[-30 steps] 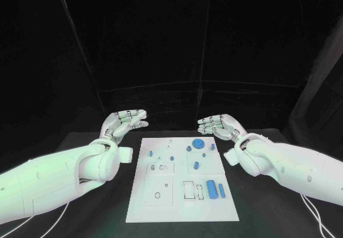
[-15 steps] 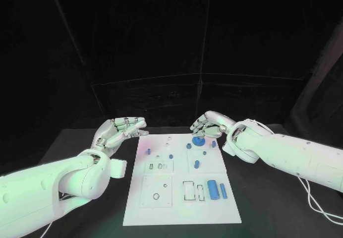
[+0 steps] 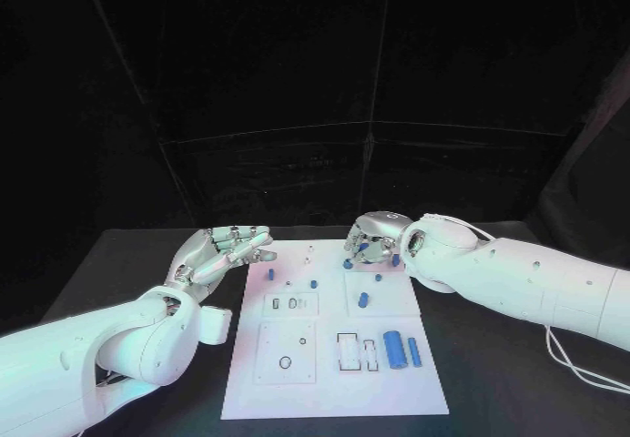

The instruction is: Assemble the parts on the task board

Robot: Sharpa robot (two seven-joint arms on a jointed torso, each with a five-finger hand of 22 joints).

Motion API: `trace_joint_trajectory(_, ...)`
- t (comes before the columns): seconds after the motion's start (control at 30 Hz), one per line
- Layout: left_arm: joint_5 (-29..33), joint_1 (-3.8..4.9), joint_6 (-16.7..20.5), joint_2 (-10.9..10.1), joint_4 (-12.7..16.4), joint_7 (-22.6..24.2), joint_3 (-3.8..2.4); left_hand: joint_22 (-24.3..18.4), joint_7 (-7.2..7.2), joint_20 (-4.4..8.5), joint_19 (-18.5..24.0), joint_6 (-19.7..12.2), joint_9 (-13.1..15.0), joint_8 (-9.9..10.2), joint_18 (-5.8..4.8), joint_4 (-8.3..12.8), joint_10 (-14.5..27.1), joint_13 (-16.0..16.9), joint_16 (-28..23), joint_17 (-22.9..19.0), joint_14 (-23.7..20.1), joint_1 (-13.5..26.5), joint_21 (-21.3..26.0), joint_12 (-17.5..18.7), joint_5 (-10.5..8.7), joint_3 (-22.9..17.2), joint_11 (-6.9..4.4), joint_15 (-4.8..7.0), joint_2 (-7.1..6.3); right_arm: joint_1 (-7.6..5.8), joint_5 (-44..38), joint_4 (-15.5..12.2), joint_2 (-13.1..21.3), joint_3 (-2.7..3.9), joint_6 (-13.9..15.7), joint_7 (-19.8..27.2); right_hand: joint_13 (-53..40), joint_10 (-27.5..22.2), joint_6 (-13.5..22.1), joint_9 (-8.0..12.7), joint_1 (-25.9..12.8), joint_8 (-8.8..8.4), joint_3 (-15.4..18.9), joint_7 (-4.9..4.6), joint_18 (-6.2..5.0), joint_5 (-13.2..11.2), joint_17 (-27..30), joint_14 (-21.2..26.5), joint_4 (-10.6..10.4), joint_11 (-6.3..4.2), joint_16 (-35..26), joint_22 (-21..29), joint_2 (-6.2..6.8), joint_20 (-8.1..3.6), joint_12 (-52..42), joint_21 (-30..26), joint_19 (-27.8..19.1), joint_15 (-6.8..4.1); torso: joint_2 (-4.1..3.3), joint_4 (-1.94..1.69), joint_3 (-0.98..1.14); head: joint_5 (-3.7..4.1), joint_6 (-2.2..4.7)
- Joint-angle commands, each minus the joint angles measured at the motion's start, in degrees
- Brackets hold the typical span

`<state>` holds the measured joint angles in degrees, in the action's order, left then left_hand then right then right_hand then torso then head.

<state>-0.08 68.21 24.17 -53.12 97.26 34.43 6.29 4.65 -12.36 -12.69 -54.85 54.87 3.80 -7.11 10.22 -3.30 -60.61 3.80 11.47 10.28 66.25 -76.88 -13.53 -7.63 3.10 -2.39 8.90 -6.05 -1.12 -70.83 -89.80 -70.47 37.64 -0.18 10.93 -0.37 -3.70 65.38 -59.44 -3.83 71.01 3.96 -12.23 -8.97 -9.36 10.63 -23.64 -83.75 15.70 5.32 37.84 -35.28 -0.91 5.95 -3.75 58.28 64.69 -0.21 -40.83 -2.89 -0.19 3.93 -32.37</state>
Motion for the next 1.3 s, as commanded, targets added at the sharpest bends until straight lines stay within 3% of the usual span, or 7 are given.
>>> trace_joint_trajectory(0.03, -0.6, 0.12, -1.1, -0.1, 0.3, -0.3, -0.06, -0.1, -0.22, -0.16, -0.1, 0.1, -0.1, 0.4, 0.32, 0.5, -0.2, -0.1, -0.3, 0.1, -0.1, 0.1, 0.3, 0.4, -0.26, 0.0, 0.37, -0.26, 0.58, -0.3, -4.5, 0.1, -0.3, 0.06, -2.3, -2.1, -0.1, -0.3, 0.4, 0.0, 0.0, -0.27, -0.6, 0.02, 0.42, -0.3, -1.1, -1.4, -0.1, 0.03, 1.8, -3.0, 0.66, 0.06, 0.1, 2.5, 0.7, 0.24, -0.73, -0.17, -0.04, 0.1, 0.15)
trace_joint_trajectory(0.4, -0.6, 0.19, -1.0, -0.4, 0.6, -0.7, -0.06, -0.3, -0.39, -0.24, -0.1, 0.1, -0.1, 0.7, 0.33, 0.6, 0.0, -0.1, -0.6, 0.2, -0.2, 0.3, 0.5, 0.7, -0.26, 0.1, 0.5, -0.35, 0.68, -0.45, -5.5, 0.6, -1.1, 0.07, -3.7, -1.6, 0.0, -0.5, 0.5, 0.0, 0.0, -0.24, -2.1, -0.1, 1.5, -0.3, -7.9, -1.0, -0.5, 0.09, 9.5, -11.2, 0.64, 0.29, 0.0, 8.7, 2.9, 0.41, -1.56, -0.4, -0.14, 0.1, 0.3)
trace_joint_trajectory(0.8, -0.6, 0.4, -1.0, -0.6, 0.6, -1.0, -0.06, -0.4, -0.57, -0.32, -0.1, -0.1, -0.1, 1.0, 0.33, 0.8, 0.1, -0.1, -0.9, 0.2, -0.2, 0.4, 0.7, 1.1, -0.26, 0.1, 0.64, -0.44, 0.83, -0.46, -5.6, 1.5, -1.8, 0.07, -4.7, -1.3, 0.0, -0.1, 0.1, 0.0, 0.2, -0.2, -4.2, -0.07, 2.08, -0.5, -13.2, -1.0, -0.7, 0.11, 15.2, -15.5, 0.3, 0.38, 0.0, 12.1, 4.1, 0.42, -1.72, -0.47, -0.12, 0.08, -0.26)
trace_joint_trajectory(1.17, -0.6, 0.62, -1.0, -0.7, 0.5, -1.2, -0.06, -0.4, -0.61, -0.34, -0.1, -0.1, -0.1, 1.1, 0.33, 0.9, 0.2, -0.1, -1.0, 0.3, -0.2, 0.4, 0.8, 1.1, -0.26, 0.1, 0.67, -0.46, 0.88, -0.46, -5.6, 1.6, -2.1, 0.07, -4.8, -1.1, -0.1, 2.0, -1.5, -0.2, 1.0, 0.12, -8.7, 0.05, 2.99, -2.7, -19.5, -1.3, -0.8, -0.22, 21.6, -21.6, -0.66, 0.28, -0.2, 16.2, 6.4, 0.22, -1.92, -0.4, -0.15, 0.0, -0.57)
trace_joint_trajectory(1.3, -0.6, 0.7, -1.0, -0.8, 0.5, -1.3, -0.06, -0.5, -0.65, -0.35, -0.2, -0.2, -0.1, 1.1, 0.33, 0.9, 0.2, -0.1, -1.0, 0.3, -0.2, 0.4, 0.8, 1.2, -0.26, 0.1, 0.71, -0.48, 0.96, -0.46, -5.6, 1.7, -2.2, 0.07, -4.4, -1.1, 0.0, 2.5, -2.0, -0.1, 1.0, 0.09, -10.2, 0.09, 3.15, -3.0, -20.6, -1.1, -1.0, -0.27, 23.0, -22.8, -0.46, 0.25, -0.1, 17.1, 6.7, 0.19, -2.01, -0.45, -0.2, 0.06, -0.68)
